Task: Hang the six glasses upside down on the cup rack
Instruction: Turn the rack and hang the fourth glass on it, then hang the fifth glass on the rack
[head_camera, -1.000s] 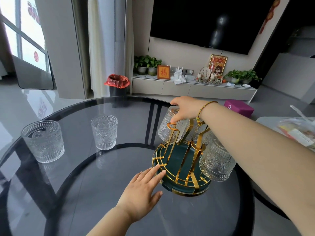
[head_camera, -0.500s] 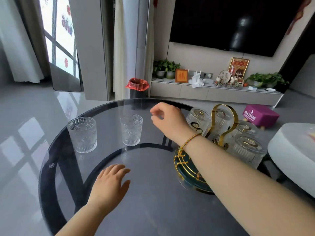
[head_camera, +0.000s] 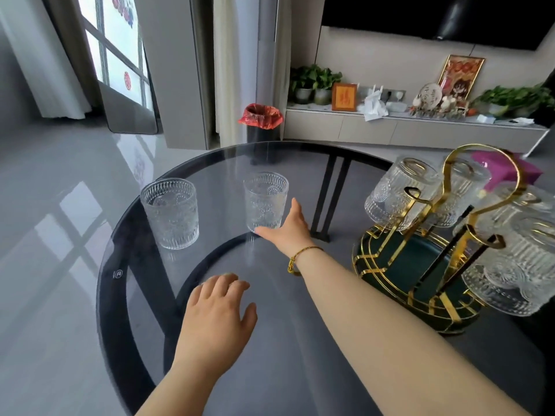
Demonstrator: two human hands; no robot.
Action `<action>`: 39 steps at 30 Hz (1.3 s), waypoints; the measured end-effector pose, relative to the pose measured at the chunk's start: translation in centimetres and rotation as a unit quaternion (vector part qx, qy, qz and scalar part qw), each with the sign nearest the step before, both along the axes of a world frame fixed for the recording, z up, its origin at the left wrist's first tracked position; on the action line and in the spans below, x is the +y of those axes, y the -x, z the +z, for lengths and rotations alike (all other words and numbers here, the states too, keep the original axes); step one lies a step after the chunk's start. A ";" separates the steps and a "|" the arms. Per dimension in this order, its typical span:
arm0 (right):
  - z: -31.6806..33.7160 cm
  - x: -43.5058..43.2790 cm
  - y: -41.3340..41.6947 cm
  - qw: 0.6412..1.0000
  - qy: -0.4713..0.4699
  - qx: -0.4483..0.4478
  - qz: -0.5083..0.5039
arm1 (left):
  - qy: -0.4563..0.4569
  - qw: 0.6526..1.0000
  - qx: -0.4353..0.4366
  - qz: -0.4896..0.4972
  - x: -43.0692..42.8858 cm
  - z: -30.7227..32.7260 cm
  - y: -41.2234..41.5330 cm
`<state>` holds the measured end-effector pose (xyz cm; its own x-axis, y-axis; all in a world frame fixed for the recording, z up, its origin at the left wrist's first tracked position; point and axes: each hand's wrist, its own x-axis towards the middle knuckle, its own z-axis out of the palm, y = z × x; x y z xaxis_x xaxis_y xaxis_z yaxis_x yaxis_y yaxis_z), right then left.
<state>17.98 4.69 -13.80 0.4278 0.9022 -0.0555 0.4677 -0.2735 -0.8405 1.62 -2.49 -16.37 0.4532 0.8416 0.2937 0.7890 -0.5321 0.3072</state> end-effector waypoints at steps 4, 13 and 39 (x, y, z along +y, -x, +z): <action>-0.5 2.0 0.4 1.000 -0.018 0.010 -0.009 | -0.016 1.000 0.017 -0.002 0.2 0.2 0.0; 0.8 -0.1 -0.7 0.996 -0.061 0.065 0.010 | -0.001 0.999 0.036 -0.002 0.3 0.2 -0.1; 21.1 -18.2 -11.0 0.957 -0.104 -0.268 0.043 | 0.035 0.966 0.046 -0.251 -7.7 0.8 -12.5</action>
